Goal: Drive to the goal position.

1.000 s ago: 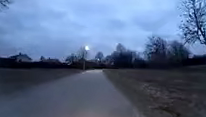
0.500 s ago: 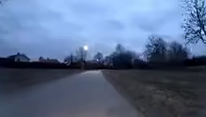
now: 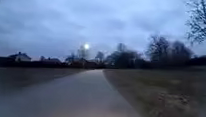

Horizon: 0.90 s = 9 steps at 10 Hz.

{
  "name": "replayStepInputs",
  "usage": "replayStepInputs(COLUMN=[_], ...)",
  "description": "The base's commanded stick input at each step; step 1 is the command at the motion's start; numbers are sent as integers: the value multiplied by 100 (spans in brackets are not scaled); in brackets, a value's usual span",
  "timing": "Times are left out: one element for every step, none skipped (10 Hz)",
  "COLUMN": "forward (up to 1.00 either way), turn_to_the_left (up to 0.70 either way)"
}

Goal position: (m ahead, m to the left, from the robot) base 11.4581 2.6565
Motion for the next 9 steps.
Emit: replayStepInputs(forward=[100,100,100,100,97,93,88,88,95], turn_to_the_left=[4,4,4,4,4,4,4,4,4])
